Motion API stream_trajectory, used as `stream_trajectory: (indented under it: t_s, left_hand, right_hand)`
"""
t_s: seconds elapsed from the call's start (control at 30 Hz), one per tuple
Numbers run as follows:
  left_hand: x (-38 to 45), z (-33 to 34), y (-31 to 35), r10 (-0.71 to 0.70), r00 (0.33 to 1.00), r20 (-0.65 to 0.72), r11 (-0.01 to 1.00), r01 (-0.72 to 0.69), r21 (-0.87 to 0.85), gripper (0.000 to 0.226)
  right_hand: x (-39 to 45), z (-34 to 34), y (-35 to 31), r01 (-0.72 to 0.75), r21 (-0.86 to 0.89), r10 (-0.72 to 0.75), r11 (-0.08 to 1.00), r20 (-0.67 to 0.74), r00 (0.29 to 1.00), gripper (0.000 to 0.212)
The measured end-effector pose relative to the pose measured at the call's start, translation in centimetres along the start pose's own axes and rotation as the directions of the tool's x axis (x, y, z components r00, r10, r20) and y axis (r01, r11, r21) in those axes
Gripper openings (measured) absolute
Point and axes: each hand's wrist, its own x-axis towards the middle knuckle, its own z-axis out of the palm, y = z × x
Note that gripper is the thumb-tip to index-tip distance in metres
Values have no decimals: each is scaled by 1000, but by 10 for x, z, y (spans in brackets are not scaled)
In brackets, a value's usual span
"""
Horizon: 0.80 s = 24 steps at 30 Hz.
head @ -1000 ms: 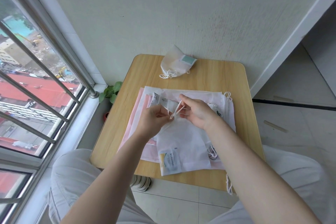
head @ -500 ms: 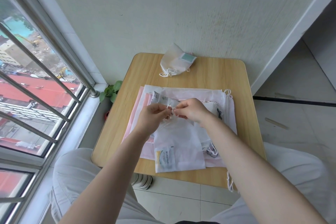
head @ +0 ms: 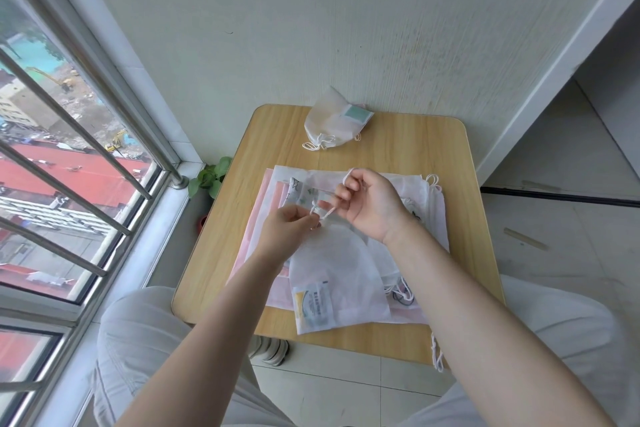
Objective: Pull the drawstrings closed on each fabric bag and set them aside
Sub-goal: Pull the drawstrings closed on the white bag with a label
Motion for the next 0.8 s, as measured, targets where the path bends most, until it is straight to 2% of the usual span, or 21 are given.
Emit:
stream_trajectory:
  t_s: [0.1, 0.2, 0.3, 0.37, 0.43, 0.47, 0.6, 0.67, 0.73, 0.8]
  left_hand:
    - [3, -1, -5, -40, 999, -19, 998, 41, 46, 11]
    - [4, -2, -7, -44, 998, -53, 996, 48, 79, 11]
    - [3, 1, -9, -43, 996, -78, 989, 54, 141, 11]
    - [4, 3, -11, -44, 998, -47, 988, 50, 143, 12]
    - [5, 0, -12, -54, 998, -12, 988, 55, 147, 12]
    - [5, -3, -12, -62, 998, -10, 988, 63, 143, 12]
    - [9, -13, -13, -94, 995, -43, 991, 97, 95, 15]
    - [10, -15, -11, -110, 993, -32, 990, 112, 87, 31]
    - [10, -15, -8, -113, 992, -47, 985, 118, 124, 36]
    - [10, -16, -7, -58, 993, -100, 939, 88, 332, 26]
  right_hand:
    - [1, 1, 0, -20, -223, -2, 975, -97, 995, 27]
    - [1, -4, 1, -41, -542, -82, 839, -200, 976, 21]
    - [2, -3, 10, -60, -802, -186, 595, -210, 960, 18]
    - [3, -1, 14, -48, -944, -237, 325, -131, 963, 15]
    - [1, -1, 13, -44, -996, -168, 74, -56, 984, 8]
    - [-2, -1, 11, -40, -999, -119, -23, -37, 992, 11]
    - [-7, 6, 1, -1, -950, 68, -312, -24, 997, 23]
    - [-5, 9, 3, 6, -931, 97, -366, -32, 995, 25]
    - [-3, 11, 6, 15, -927, 85, -375, -18, 996, 23]
    - [-3, 12, 8, 32, -933, 60, -359, 11, 998, 15]
